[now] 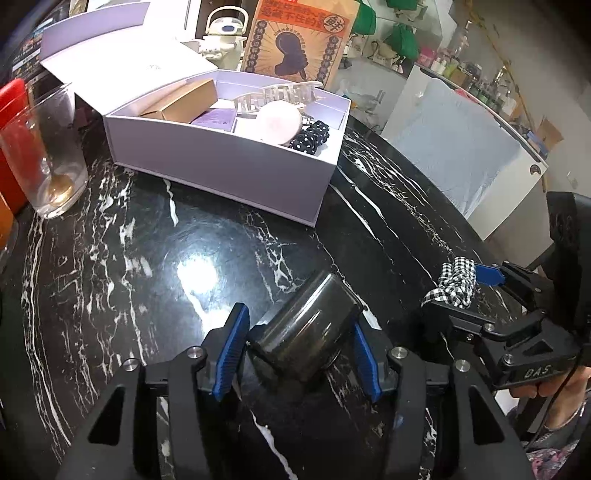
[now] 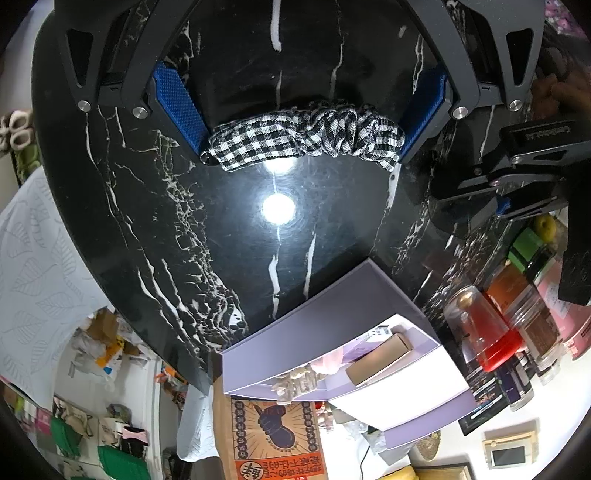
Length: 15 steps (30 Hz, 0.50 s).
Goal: Organize rigid objects
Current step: 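Carry the dark cylinder and gingham scrunchie over the lavender box with both tools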
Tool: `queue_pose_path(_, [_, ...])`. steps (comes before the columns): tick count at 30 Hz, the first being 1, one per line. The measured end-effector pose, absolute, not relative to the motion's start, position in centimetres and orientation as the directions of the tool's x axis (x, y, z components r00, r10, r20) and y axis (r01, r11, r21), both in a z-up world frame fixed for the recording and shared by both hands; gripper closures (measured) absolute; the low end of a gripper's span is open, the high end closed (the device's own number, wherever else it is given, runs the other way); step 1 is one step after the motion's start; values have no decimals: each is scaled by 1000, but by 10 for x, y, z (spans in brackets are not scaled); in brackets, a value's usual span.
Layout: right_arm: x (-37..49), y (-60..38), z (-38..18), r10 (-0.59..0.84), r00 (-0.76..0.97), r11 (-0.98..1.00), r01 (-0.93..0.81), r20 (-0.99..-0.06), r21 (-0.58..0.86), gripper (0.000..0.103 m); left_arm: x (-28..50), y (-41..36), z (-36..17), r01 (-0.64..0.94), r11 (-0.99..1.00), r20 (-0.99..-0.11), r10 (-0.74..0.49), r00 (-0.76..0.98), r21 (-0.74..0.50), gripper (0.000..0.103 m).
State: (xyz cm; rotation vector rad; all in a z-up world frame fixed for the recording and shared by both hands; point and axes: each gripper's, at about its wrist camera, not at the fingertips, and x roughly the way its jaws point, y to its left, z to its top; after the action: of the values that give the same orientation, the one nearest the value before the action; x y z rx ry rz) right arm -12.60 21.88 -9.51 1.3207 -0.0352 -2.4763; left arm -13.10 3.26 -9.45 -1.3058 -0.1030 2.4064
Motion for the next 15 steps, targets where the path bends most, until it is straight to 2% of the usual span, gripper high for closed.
queue_pose_path(15, [-119,209,-79,-319,-537,-935,313,-781,166,4,-119,23,-72,-310,-909,-762,407,-504,-280,50])
